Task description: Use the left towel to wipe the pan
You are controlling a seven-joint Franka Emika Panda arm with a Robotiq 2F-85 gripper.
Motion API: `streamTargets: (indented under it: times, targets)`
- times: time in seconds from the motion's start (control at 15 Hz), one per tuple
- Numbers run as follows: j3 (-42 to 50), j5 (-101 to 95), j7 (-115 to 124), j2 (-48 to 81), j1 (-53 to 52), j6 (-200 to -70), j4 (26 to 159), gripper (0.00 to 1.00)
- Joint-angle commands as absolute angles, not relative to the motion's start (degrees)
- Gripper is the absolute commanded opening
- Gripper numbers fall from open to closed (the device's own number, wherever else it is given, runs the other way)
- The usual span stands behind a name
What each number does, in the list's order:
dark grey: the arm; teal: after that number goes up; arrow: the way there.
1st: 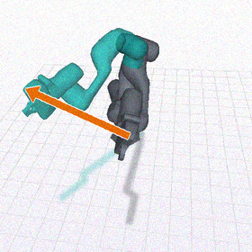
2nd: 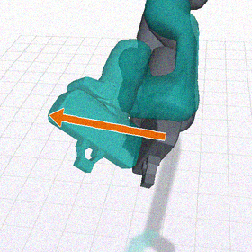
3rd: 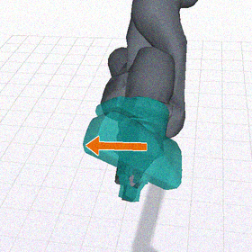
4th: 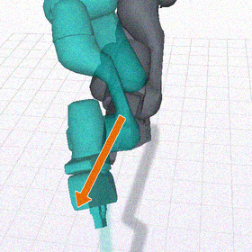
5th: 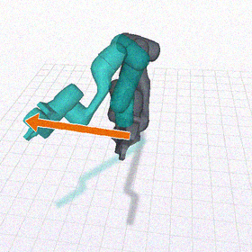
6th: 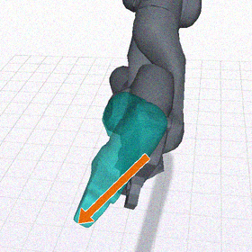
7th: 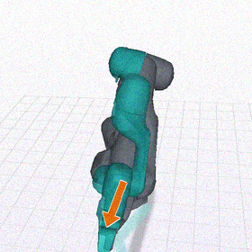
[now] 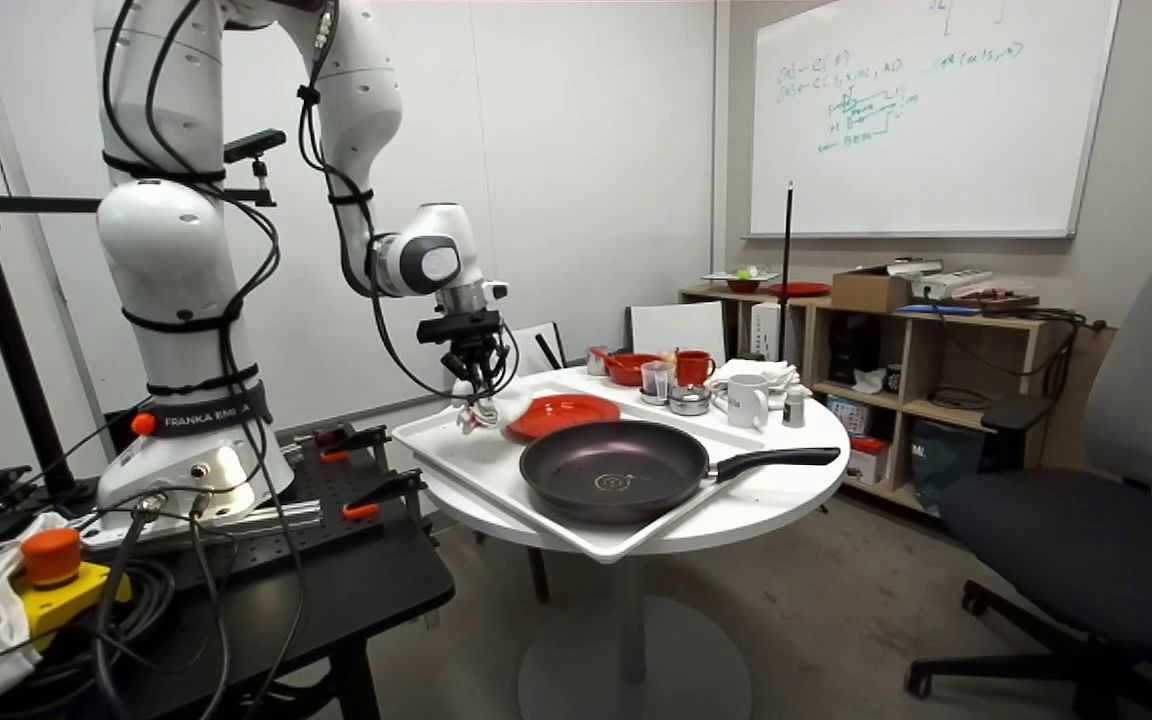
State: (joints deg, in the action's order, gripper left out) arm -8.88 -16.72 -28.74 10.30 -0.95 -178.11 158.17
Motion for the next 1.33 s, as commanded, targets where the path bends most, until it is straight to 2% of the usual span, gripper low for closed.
streamTargets:
  times: [0.0, 0.2, 0.67, 0.73, 1.27]
  targets:
    - [-2.1, -25.4, -26.89, 9.1, -9.33, -170.55, 158.15, 0.03]
    - [1.1, -35.37, -22.99, 10.41, -14.67, -163.38, 156.35, 0.03]
    - [0.24, -44.6, -23.32, 15.36, -18.44, -152.76, 150.5, 0.03]
    - [-2.8, -45.66, -23.17, 16.4, -15.35, -151.39, 149.22, 0.03]
    - [-5.21, -49.31, -28.02, 26.09, -12.18, -145.94, 140.0, 0.03]
